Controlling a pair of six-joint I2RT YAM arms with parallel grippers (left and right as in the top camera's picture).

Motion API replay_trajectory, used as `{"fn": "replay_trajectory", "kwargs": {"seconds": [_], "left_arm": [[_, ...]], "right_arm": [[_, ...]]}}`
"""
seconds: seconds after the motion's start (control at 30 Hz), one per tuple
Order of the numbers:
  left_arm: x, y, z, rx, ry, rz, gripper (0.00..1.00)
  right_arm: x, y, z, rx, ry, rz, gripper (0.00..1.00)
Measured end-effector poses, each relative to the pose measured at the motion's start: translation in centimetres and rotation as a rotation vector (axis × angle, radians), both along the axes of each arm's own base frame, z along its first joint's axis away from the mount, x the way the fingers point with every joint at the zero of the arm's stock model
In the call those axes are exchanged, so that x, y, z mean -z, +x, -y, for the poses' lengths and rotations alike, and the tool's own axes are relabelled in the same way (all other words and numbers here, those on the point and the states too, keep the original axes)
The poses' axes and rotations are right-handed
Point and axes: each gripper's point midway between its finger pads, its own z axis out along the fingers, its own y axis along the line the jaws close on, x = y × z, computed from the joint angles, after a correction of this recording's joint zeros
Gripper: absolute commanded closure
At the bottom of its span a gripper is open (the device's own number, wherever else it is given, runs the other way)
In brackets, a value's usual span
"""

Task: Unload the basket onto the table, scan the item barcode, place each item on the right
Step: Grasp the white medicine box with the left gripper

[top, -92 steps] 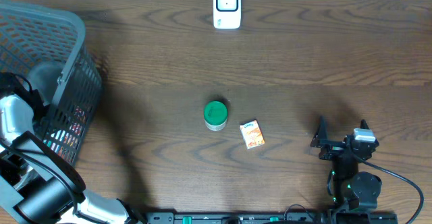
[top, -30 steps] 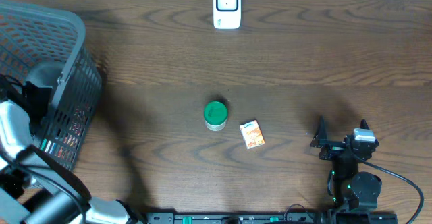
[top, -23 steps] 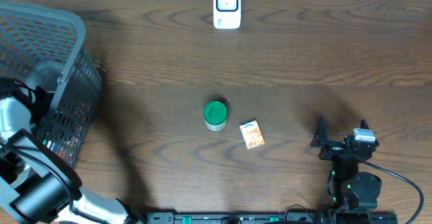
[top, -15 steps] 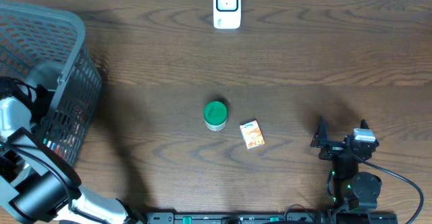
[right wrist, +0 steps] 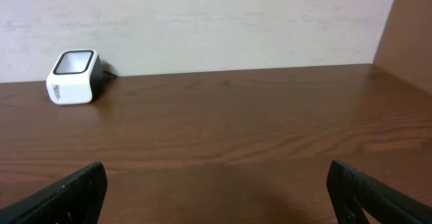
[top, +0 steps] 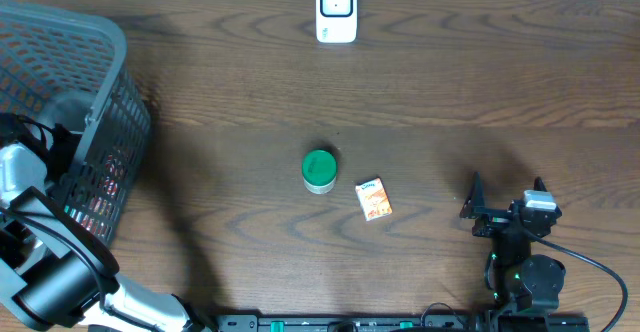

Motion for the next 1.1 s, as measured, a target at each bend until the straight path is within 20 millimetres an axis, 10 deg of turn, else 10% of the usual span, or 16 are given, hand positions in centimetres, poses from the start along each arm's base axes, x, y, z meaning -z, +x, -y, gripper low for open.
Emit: {"fn": "replay_trajectory", "kwargs": {"seconds": [0.43,0.73,1.1], "left_arm": [[-1.9,0.3,-0.5,-0.004,0.045,0.038,0.56],[-13.0,1.1,-0.7,-0.063,0.216,0.29,0.55],[-25.7,0.0,4.5,-0.039,0.283,0.696,0.55]], "right_arm": [[0.0,0.0,0.0,0.0,0.0,0.0,0.01],[0.0,0.0,0.0,0.0,0.0,0.0,0.01],[0.0,0.0,0.0,0.0,0.0,0.0,0.01]]}}
